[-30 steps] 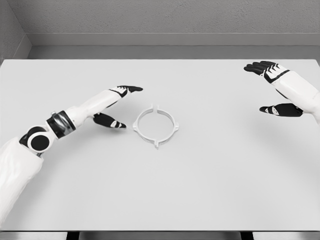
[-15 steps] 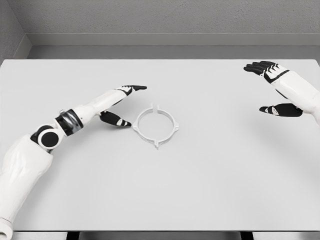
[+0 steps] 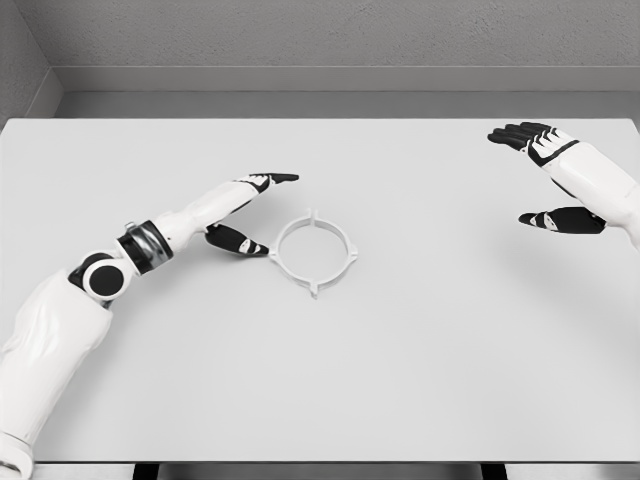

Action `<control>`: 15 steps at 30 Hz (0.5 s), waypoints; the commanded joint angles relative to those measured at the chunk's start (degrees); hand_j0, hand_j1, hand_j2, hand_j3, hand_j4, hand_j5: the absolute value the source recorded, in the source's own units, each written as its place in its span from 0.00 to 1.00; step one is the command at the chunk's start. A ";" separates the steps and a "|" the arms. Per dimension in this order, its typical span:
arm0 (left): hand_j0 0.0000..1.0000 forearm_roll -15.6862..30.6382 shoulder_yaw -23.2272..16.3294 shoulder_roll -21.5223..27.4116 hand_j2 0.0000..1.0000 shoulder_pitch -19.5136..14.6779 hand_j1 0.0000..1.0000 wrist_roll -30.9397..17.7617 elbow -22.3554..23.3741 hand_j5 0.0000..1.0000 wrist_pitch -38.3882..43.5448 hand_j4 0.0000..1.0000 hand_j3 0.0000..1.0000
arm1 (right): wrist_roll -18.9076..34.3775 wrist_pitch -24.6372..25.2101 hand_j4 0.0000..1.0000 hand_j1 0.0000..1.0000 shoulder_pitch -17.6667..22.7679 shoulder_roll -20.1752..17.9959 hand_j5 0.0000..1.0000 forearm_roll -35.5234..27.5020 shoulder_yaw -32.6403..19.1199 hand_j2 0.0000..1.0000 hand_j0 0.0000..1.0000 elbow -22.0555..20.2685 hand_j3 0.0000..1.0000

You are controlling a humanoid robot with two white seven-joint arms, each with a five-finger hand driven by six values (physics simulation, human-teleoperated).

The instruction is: Assemble PVC drainage pipe clamps

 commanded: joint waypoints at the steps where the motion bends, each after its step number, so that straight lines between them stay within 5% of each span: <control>1: 1.00 0.51 0.04 -0.28 1.00 0.00 1.00 0.02 -0.21 1.00 0.07 1.00 1.00 | -0.03 0.10 1.00 1.00 0.00 -0.05 1.00 -0.42 -0.01 1.00 1.00 0.13 1.00; 13: 1.00 0.95 0.65 -0.11 1.00 0.00 1.00 0.02 -0.57 1.00 0.07 1.00 1.00 | -0.03 0.10 1.00 1.00 0.00 -0.05 1.00 -0.42 -0.01 1.00 1.00 0.66 1.00; 15: 1.00 1.13 0.65 4.81 1.00 -0.17 1.00 0.02 -0.57 1.00 0.07 1.00 1.00 | -0.03 0.10 1.00 1.00 0.00 -0.05 1.00 -0.42 -0.01 1.00 1.00 0.66 1.00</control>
